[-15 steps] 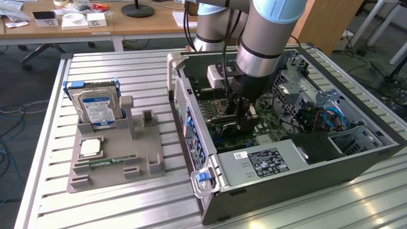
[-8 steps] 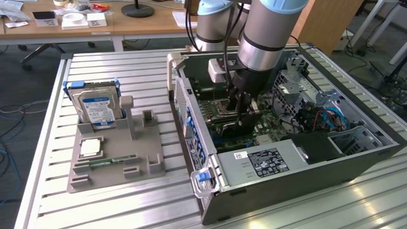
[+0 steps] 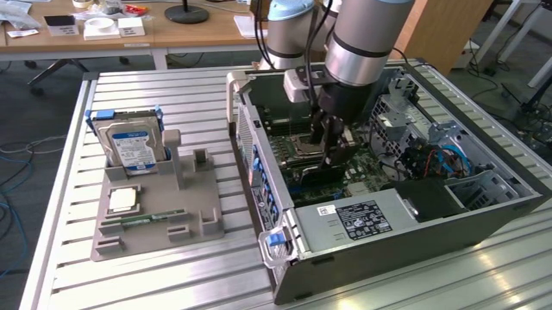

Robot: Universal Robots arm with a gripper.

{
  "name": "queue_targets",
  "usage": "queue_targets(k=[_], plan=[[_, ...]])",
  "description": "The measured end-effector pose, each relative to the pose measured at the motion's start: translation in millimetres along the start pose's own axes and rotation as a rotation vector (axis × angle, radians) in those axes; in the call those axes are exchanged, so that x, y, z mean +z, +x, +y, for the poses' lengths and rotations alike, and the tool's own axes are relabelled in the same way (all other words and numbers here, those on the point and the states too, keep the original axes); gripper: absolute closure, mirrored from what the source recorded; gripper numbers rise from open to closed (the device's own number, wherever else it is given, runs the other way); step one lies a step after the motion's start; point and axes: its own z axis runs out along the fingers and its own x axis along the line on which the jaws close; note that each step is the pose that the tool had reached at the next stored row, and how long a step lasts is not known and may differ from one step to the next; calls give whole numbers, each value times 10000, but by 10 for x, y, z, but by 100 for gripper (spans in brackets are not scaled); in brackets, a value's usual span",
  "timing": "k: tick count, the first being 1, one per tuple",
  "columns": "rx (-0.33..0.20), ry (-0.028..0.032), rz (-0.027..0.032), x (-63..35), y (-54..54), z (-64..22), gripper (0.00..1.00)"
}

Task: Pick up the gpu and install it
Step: 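Insert the gpu into the slot, then press down on the gpu until it lock into place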

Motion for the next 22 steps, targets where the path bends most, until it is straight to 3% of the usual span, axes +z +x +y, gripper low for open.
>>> queue_targets(k=[11,22], plan=[[0,0,0,-95,-6,1,37],[0,0,0,-98,-6,0,37]])
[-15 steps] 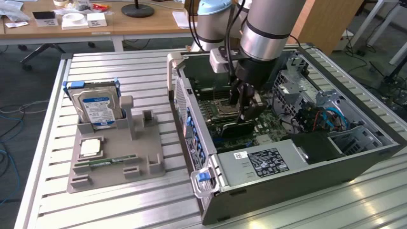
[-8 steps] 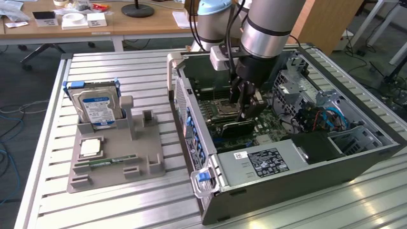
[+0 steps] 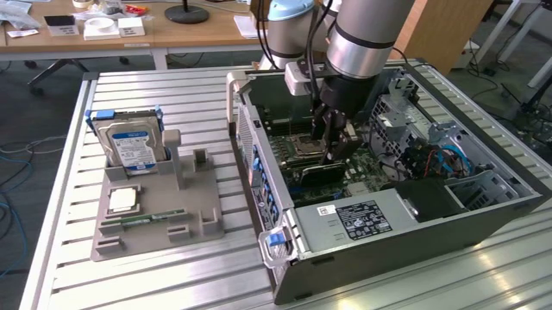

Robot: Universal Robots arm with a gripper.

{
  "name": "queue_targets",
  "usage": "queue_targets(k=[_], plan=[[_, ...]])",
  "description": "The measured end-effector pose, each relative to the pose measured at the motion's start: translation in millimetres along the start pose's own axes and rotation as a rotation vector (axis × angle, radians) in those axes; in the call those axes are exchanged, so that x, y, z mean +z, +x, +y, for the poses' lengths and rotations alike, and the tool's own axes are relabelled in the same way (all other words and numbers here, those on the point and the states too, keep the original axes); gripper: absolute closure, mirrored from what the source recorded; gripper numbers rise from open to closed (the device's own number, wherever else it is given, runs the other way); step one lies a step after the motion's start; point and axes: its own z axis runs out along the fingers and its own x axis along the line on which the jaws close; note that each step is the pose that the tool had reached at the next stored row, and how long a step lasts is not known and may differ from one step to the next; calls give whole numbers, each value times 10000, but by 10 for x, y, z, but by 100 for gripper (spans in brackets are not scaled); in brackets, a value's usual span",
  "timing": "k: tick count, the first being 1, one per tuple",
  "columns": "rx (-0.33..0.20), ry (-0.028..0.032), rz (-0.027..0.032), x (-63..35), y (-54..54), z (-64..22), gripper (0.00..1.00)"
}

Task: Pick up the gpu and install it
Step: 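Press down on the gpu until it lock into place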

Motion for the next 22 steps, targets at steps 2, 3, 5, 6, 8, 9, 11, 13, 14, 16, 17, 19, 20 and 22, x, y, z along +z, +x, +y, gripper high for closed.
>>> queue_targets(k=[2,3,5,6,8,9,11,13,14,16,17,19,20,22], plan=[[0,0,0,0,0,0,37],[0,0,0,0,0,0,37],[0,0,0,0,0,0,37],[0,0,0,0,0,0,37],[0,0,0,0,0,0,37],[0,0,0,0,0,0,37],[0,0,0,0,0,0,38],[0,0,0,0,0,0,51],[1,-1,0,0,0,0,51],[0,0,0,0,0,0,62],[0,0,0,0,0,0,62],[0,0,0,0,0,0,74],[0,0,0,0,0,0,74],[0,0,0,0,0,0,86]])
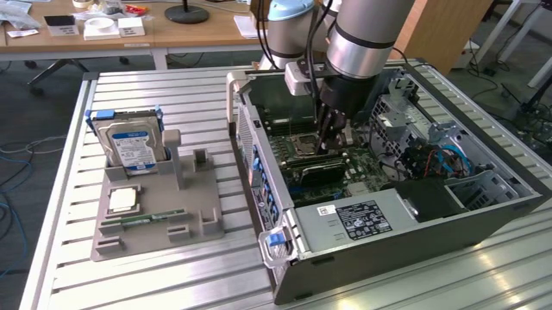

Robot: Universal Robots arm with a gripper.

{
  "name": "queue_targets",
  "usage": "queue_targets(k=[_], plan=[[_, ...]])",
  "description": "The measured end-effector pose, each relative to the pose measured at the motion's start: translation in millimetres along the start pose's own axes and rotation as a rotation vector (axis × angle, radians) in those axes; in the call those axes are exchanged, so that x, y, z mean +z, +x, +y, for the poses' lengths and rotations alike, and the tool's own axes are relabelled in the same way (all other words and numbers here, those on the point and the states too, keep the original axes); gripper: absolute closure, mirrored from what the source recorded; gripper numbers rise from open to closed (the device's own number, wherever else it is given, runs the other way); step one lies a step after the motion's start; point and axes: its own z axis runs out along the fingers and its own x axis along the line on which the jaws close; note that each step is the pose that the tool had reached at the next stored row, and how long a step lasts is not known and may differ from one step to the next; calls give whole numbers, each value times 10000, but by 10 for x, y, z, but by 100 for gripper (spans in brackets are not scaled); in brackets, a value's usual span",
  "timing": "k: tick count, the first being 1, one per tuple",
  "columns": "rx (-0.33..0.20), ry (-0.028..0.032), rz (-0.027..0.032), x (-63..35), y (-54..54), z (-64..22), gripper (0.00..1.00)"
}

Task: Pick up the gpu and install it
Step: 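Press down on the gpu until it lock into place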

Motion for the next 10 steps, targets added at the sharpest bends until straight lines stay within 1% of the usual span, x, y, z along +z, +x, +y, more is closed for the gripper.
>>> queue_targets(k=[1,10], plan=[[0,0,0,0,0,0,89],[1,0,-9,1,-1,0,89]])
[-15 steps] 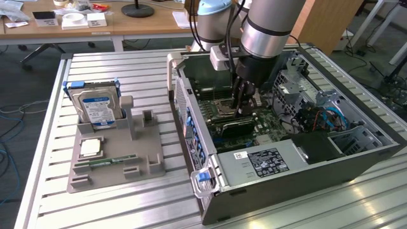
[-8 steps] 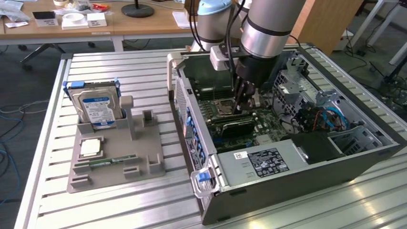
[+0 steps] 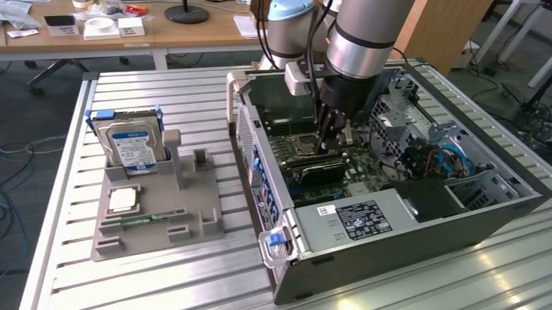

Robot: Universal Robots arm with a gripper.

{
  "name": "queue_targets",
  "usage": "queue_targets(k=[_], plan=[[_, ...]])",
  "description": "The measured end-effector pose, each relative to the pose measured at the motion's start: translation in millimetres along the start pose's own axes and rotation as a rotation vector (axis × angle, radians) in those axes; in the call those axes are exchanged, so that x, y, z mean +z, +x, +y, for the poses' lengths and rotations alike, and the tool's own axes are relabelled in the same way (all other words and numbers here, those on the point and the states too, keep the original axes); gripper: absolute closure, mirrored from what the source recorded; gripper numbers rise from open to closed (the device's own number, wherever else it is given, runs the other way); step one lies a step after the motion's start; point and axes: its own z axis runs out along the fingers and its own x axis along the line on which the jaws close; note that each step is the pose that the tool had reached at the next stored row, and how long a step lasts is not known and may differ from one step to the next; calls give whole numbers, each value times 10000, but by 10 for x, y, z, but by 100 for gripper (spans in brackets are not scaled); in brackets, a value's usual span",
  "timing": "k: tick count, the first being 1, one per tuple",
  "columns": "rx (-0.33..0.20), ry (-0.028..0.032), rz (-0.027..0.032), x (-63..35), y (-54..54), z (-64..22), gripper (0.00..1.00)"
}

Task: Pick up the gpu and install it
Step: 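Press down on the gpu until it lock into place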

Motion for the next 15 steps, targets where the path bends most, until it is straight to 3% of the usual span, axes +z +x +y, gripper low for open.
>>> queue_targets(k=[15], plan=[[-175,-12,-5,85,-33,-17,89]])
